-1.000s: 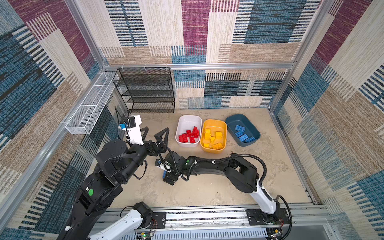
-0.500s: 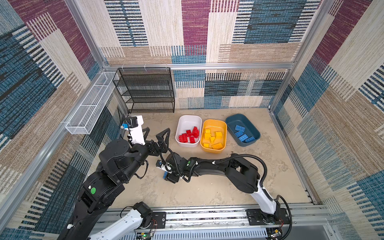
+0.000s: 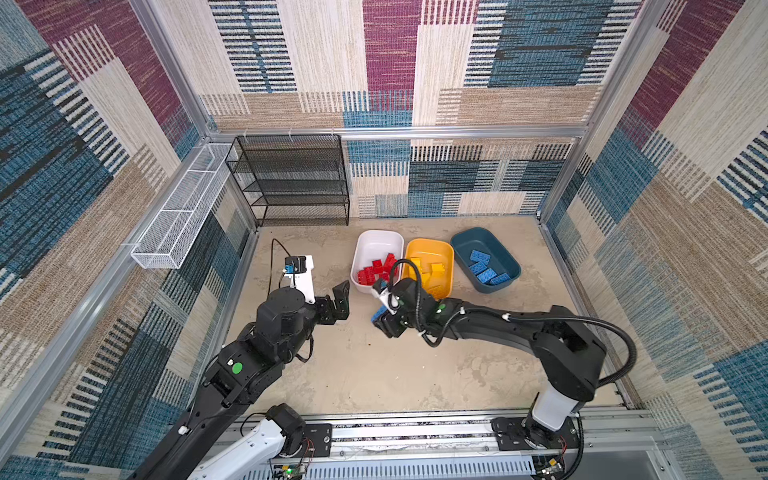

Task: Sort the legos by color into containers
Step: 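Carry the blue brick into the teal tub and open the right gripper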

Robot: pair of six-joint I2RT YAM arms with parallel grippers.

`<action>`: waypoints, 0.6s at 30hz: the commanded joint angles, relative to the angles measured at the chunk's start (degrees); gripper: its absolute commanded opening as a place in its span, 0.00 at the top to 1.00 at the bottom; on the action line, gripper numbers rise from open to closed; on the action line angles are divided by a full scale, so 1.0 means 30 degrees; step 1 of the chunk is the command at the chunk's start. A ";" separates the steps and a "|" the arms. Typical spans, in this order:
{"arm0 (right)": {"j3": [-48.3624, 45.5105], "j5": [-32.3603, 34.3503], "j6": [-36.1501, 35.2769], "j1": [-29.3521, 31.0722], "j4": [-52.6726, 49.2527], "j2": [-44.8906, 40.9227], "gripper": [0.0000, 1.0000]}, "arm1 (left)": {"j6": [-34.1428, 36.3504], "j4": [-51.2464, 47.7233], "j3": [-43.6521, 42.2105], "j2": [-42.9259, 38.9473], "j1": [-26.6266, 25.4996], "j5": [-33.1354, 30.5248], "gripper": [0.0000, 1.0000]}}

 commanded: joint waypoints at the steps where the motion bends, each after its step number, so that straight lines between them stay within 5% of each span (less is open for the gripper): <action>1: -0.0431 0.0282 0.2148 -0.1623 -0.0433 -0.1909 0.43 | -0.1689 0.0092 -0.1416 -0.0407 0.0005 0.0511 0.01; 8: 0.0379 -0.0020 0.3475 -0.7670 -0.1441 -0.3654 0.42 | -0.3241 -0.0455 -0.4651 -0.1144 0.0026 0.1460 0.01; 18: 0.0518 -0.0803 0.4681 -1.3510 0.1025 -0.1074 0.43 | -0.4052 -0.0373 -0.5978 -0.1235 0.0033 0.2222 0.01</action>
